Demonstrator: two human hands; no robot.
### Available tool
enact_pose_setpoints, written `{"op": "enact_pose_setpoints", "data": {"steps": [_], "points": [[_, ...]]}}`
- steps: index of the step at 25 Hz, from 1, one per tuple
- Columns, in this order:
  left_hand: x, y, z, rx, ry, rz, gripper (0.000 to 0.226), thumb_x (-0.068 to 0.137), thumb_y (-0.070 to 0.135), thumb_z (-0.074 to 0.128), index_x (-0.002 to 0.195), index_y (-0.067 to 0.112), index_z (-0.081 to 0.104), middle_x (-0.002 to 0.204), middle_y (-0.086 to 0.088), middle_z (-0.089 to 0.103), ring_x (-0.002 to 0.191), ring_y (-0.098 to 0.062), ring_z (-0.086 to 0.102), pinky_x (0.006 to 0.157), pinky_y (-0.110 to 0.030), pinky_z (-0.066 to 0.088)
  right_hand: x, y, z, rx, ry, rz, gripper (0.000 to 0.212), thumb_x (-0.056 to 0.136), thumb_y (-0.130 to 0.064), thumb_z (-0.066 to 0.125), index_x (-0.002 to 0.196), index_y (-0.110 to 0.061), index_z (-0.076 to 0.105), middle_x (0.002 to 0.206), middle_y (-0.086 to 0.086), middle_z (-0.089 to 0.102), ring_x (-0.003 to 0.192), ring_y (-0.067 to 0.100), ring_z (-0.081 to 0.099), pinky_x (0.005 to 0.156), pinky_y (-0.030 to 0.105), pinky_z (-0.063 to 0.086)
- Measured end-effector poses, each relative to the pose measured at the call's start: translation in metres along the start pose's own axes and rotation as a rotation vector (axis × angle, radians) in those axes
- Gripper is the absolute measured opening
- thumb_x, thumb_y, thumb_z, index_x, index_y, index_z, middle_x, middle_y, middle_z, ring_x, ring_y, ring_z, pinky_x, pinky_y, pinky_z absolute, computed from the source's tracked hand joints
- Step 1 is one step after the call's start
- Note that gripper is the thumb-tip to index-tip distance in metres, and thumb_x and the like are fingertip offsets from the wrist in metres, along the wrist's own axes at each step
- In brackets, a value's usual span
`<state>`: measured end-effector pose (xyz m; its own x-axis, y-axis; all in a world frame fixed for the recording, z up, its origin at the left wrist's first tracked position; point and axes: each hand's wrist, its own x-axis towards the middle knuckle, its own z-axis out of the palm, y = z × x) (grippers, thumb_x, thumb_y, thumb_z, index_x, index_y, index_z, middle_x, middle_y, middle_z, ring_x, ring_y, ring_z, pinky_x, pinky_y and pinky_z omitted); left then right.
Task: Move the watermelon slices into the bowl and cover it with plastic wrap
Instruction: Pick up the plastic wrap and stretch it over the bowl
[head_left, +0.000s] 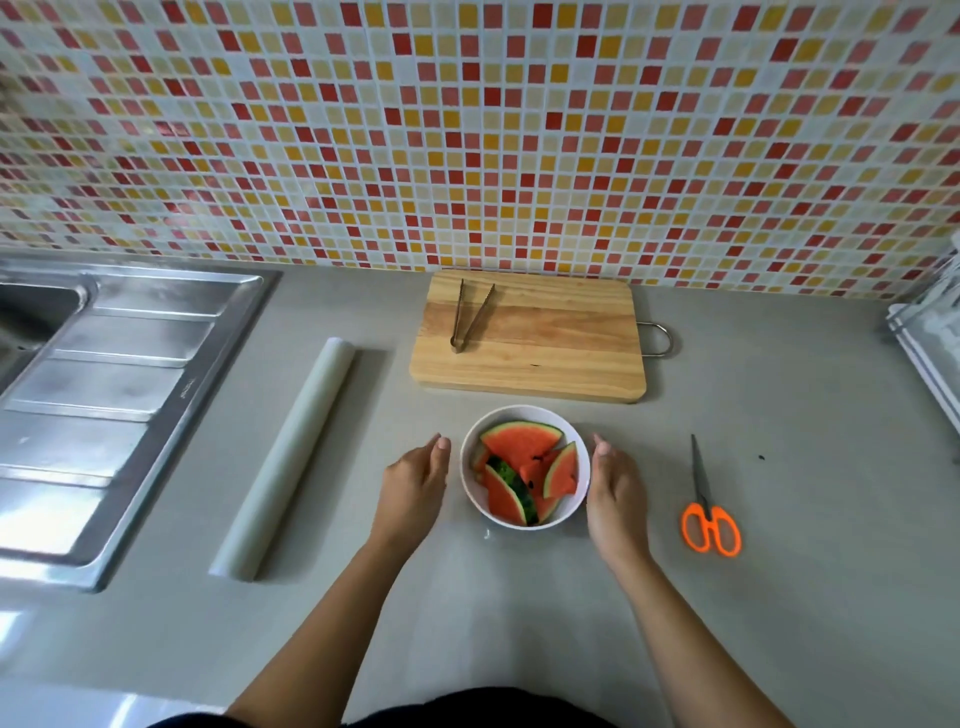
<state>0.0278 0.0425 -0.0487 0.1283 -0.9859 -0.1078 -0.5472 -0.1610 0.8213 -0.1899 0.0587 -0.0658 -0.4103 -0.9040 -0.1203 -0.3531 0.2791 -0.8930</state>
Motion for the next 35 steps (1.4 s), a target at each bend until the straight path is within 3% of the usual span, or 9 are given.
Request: {"op": "enact_pose_setpoints", "data": {"steps": [2, 4, 7, 10, 13, 19, 23, 26, 35], "points": [[-0.005, -0.002, -0.018, -0.015, 0.136, -0.027, 0.025, 0.096, 0.033, 0.047, 0.096, 0.016, 0.065, 0.071, -0.001, 0.066, 0.055, -0.015, 0.064, 0.060, -0.033, 0.055, -0.007, -0.018, -0.001, -0.008, 0.105, -0.178, 0.044, 0.093, -0.037, 0.034, 0.119, -0.011, 0.058, 0.113, 0.009, 0.058, 0.108, 0.014, 0.052, 0.092, 0.016, 0.035], [-0.011, -0.008, -0.042, 0.013, 0.236, -0.049, 0.033, 0.095, 0.033, 0.046, 0.077, 0.009, 0.059, 0.062, -0.004, 0.061, 0.051, -0.022, 0.057, 0.057, -0.036, 0.048, -0.020, -0.044, 0.006, -0.015, 0.122, -0.392, 0.037, 0.092, -0.033, 0.040, 0.114, -0.010, 0.060, 0.106, 0.008, 0.059, 0.101, 0.013, 0.054, 0.091, 0.019, 0.040], [-0.016, -0.012, -0.081, 0.094, 0.338, -0.068, 0.055, 0.096, 0.044, 0.041, 0.057, 0.005, 0.037, 0.050, -0.016, 0.040, 0.053, -0.032, 0.041, 0.053, -0.037, 0.032, -0.046, -0.079, 0.033, -0.071, -0.027, -0.607, 0.033, 0.092, -0.031, 0.042, 0.109, -0.010, 0.061, 0.104, 0.005, 0.062, 0.100, 0.018, 0.057, 0.091, 0.030, 0.043], [-0.017, -0.023, -0.117, 0.156, 0.348, -0.033, 0.054, 0.096, 0.042, 0.042, 0.057, 0.006, 0.032, 0.049, -0.010, 0.032, 0.053, -0.028, 0.032, 0.050, -0.037, 0.026, -0.074, -0.089, 0.072, -0.155, -0.267, -0.704, 0.032, 0.093, -0.029, 0.046, 0.115, -0.009, 0.059, 0.110, 0.007, 0.062, 0.104, 0.020, 0.058, 0.094, 0.026, 0.040], [-0.004, -0.047, -0.148, 0.205, 0.331, -0.013, 0.036, 0.095, 0.029, 0.047, 0.073, 0.001, 0.056, 0.068, -0.013, 0.059, 0.065, -0.031, 0.048, 0.061, -0.037, 0.036, -0.096, -0.073, 0.111, -0.333, -0.485, -0.679, 0.042, 0.095, -0.029, 0.042, 0.129, -0.006, 0.050, 0.132, 0.015, 0.053, 0.125, 0.025, 0.047, 0.107, 0.022, 0.026], [0.042, -0.087, -0.181, 0.344, 0.059, -0.128, 0.025, 0.096, 0.024, 0.045, 0.083, 0.009, 0.061, 0.084, -0.015, 0.060, 0.081, -0.028, 0.051, 0.070, -0.031, 0.036, -0.108, -0.031, 0.151, -0.823, -0.587, -0.488, 0.063, 0.097, -0.041, 0.027, 0.149, -0.012, 0.007, 0.159, 0.006, -0.004, 0.146, 0.019, -0.008, 0.116, 0.033, -0.007], [0.067, -0.104, -0.175, 0.193, -0.140, -0.261, 0.046, 0.092, 0.045, 0.048, 0.096, 0.003, 0.067, 0.088, -0.012, 0.065, 0.085, -0.026, 0.058, 0.085, -0.041, 0.048, -0.113, -0.024, 0.157, -0.924, -0.497, -0.516, 0.064, 0.096, -0.046, 0.023, 0.149, -0.016, 0.003, 0.159, 0.000, -0.006, 0.146, 0.016, -0.010, 0.114, 0.032, -0.012], [0.073, -0.108, -0.167, 0.177, -0.220, -0.289, 0.052, 0.082, 0.054, 0.057, 0.086, 0.003, 0.064, 0.080, -0.007, 0.061, 0.074, -0.024, 0.055, 0.072, -0.034, 0.047, -0.113, -0.024, 0.157, -0.935, -0.466, -0.518, 0.062, 0.097, -0.043, 0.023, 0.149, -0.017, 0.005, 0.159, -0.001, -0.003, 0.146, 0.016, -0.006, 0.115, 0.033, -0.008], [0.058, -0.099, -0.174, -0.230, -0.377, -0.344, 0.025, 0.089, 0.034, 0.062, 0.087, 0.009, 0.064, 0.081, -0.002, 0.064, 0.079, -0.019, 0.060, 0.072, -0.029, 0.050, -0.113, -0.024, 0.157, -0.907, -0.457, -0.501, 0.061, 0.097, -0.043, 0.026, 0.150, -0.019, 0.006, 0.159, -0.002, -0.001, 0.146, 0.014, -0.005, 0.116, 0.033, -0.006]]}}
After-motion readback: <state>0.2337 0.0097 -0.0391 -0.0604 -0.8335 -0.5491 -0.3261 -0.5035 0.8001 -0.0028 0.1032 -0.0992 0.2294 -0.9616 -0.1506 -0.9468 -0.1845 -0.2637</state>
